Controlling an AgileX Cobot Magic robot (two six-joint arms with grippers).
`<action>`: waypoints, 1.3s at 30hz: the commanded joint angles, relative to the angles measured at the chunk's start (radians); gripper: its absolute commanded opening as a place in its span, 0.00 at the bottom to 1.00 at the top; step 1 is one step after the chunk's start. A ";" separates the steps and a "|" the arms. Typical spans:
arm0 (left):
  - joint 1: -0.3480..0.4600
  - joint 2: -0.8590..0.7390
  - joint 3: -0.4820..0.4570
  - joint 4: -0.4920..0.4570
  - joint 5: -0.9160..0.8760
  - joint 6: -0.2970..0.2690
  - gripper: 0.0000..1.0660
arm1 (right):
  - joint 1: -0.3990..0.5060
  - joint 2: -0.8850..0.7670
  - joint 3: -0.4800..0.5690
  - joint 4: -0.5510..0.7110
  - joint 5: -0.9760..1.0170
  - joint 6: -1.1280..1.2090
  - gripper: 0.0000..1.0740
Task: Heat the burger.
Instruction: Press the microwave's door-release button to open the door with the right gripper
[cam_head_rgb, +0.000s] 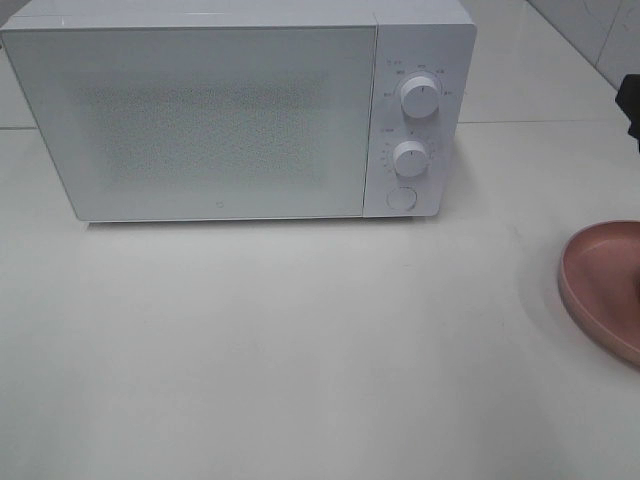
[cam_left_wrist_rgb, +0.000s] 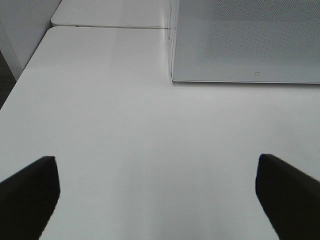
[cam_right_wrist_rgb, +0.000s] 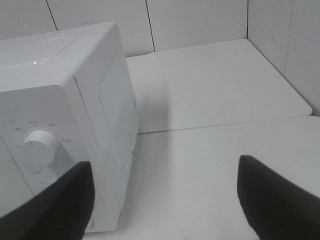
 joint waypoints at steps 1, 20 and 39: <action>0.004 -0.022 0.004 -0.004 -0.014 -0.004 0.96 | 0.002 0.052 0.004 -0.014 -0.110 -0.041 0.71; 0.004 -0.022 0.004 -0.004 -0.014 -0.004 0.96 | 0.254 0.363 0.047 0.335 -0.485 -0.293 0.71; 0.004 -0.022 0.004 -0.004 -0.014 -0.004 0.96 | 0.787 0.532 0.042 0.899 -0.739 -0.458 0.71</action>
